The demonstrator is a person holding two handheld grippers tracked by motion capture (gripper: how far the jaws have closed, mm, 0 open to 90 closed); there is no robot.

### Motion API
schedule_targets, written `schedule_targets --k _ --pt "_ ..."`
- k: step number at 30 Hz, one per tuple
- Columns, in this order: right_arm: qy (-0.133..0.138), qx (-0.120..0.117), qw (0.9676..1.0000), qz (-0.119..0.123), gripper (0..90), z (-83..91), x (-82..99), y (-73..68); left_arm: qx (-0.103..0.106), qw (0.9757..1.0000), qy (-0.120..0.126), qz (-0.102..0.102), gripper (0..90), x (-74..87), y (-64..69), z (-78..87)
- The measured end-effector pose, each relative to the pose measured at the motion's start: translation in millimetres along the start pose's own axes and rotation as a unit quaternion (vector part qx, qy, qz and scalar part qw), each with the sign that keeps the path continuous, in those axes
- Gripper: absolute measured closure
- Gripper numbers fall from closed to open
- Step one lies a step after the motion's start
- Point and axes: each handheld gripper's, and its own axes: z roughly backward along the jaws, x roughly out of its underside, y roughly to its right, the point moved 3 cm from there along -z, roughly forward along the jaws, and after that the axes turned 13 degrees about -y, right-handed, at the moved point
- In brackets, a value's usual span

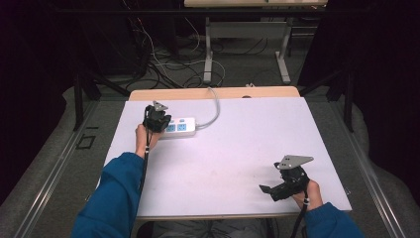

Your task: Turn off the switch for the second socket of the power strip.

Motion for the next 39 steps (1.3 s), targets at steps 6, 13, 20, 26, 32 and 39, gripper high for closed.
schedule_targets --k 6,13,20,26,32,39 --pt "0.003 0.000 1.0000 0.000 1.0 -0.4 -0.1 0.0 -0.001 0.9999 -0.016 0.000 90.0 -0.9 1.7 -9.2" --pt "0.007 0.000 1.0000 0.000 1.0 -0.8 -0.2 0.0 -0.011 0.9998 -0.017 0.003 90.0 -1.7 1.6 -18.3" --pt "0.000 -0.001 1.0000 0.000 1.0 -0.1 0.0 0.1 -0.009 0.9997 -0.021 0.002 90.0 -3.2 0.9 -19.2" --pt "0.006 0.000 1.0000 0.001 1.0 -1.1 -0.4 0.1 -0.007 0.9999 -0.014 0.005 90.0 -2.5 0.1 -20.2" --pt "0.004 0.003 1.0000 0.003 1.1 -1.3 -0.4 0.4 -0.008 0.9999 -0.013 0.003 90.0 -2.4 0.3 -20.4" --pt "0.005 0.003 1.0000 0.003 1.1 -1.3 -0.5 0.4 -0.008 0.9999 -0.014 0.002 90.0 -2.2 0.6 -20.5"
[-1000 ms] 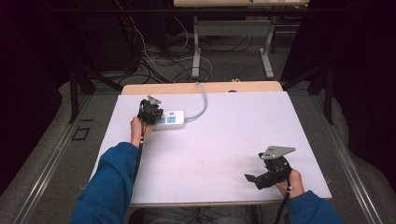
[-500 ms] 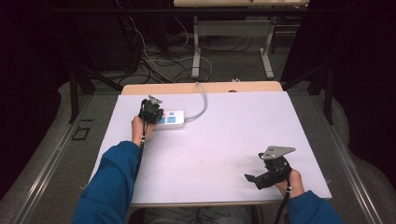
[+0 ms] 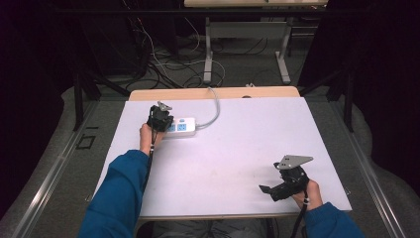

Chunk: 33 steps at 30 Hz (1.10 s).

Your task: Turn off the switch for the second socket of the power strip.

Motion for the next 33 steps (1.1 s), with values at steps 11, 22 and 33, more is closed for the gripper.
schedule_targets --k 11,22,33 --pt "0.000 -0.002 1.0000 0.000 1.0 -0.5 -0.2 -0.1 0.004 1.0000 -0.003 0.004 90.0 0.7 -0.9 0.0" --pt "0.004 -0.001 1.0000 0.000 1.0 -1.6 -0.7 0.0 0.009 0.9999 -0.002 0.005 90.0 -0.8 -2.4 -0.8" --pt "0.004 -0.001 1.0000 0.000 1.1 -1.5 -0.8 -0.1 0.010 0.9999 -0.005 0.010 90.0 -0.3 -2.8 -1.3"
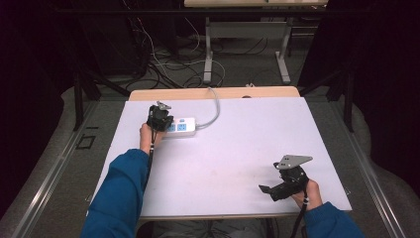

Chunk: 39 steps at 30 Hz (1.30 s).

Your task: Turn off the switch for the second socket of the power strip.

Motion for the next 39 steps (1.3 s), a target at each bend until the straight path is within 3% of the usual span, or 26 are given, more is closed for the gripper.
schedule_targets --k 39 --pt "-0.003 0.000 1.0000 0.003 1.1 0.6 -0.3 0.0 -0.002 1.0000 0.000 0.000 90.0 0.5 0.4 0.4"
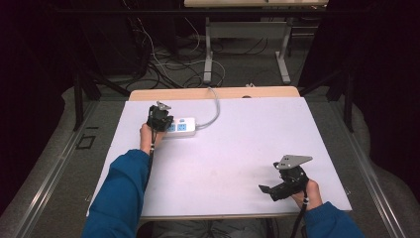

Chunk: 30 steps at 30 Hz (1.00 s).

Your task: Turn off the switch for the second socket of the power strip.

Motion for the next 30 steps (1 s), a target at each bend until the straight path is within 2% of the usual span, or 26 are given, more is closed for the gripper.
schedule_targets --k 10,30 --pt "0.001 -0.001 1.0000 0.000 1.1 0.1 0.0 0.1 0.000 1.0000 0.009 0.001 90.0 0.2 -0.5 -0.7" --pt "0.001 0.000 1.0000 0.000 1.2 -0.1 -0.2 0.1 0.000 1.0000 0.000 -0.003 90.0 -0.1 -0.1 0.3"
